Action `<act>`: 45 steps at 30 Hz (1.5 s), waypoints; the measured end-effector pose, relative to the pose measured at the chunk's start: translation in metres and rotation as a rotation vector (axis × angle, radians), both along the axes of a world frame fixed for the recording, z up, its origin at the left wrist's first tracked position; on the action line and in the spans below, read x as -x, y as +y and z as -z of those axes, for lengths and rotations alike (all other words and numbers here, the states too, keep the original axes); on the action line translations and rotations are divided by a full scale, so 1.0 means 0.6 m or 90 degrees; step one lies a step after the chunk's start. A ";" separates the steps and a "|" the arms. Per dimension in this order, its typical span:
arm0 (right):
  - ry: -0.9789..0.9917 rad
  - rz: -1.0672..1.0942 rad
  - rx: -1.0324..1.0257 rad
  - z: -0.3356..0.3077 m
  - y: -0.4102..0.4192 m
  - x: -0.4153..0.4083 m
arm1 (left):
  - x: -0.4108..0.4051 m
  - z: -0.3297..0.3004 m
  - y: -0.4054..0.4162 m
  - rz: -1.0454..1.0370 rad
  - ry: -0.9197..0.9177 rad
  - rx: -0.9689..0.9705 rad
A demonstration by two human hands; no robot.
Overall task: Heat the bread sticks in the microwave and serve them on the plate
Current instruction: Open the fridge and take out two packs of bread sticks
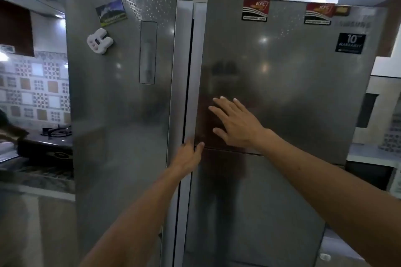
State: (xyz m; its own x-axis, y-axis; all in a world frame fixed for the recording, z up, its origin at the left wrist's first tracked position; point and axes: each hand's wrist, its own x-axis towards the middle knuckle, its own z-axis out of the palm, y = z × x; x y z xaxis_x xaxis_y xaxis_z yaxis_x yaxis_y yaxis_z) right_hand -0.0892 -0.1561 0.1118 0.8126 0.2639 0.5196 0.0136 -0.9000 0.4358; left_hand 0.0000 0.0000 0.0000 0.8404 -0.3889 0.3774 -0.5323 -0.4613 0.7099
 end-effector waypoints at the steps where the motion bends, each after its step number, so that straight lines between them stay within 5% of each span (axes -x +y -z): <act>1: 0.002 -0.007 0.054 -0.006 -0.003 -0.023 | -0.015 -0.001 -0.010 0.005 0.019 0.019; 11: 0.059 0.143 0.442 -0.108 0.074 -0.138 | -0.103 0.003 -0.005 0.073 0.121 0.024; 16: 0.143 0.261 0.409 -0.107 0.149 -0.151 | -0.113 -0.013 -0.012 0.100 0.225 0.000; 21: 0.167 0.303 0.373 -0.095 0.163 -0.161 | -0.122 0.010 -0.019 0.072 0.173 -0.013; 30: 0.145 0.302 0.385 -0.093 0.165 -0.128 | -0.333 0.144 -0.082 0.076 0.202 -0.028; 33: 0.134 0.313 0.386 -0.090 0.178 -0.114 | -0.296 0.123 -0.072 0.093 0.221 -0.006; 38: 0.106 0.309 0.373 -0.086 0.197 -0.072 | -0.035 0.006 0.000 0.067 0.126 -0.016; 45: 0.093 0.287 0.376 -0.079 0.213 0.017 | 0.074 -0.005 0.042 0.053 0.078 -0.039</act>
State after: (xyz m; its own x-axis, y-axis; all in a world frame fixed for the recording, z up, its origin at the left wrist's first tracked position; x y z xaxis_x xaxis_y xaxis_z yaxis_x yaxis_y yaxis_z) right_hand -0.0995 -0.0283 0.1594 0.9575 0.0913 0.2736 -0.2057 -0.4489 0.8696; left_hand -0.0441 0.0252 0.0029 0.8424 -0.4789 0.2470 -0.4817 -0.4637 0.7436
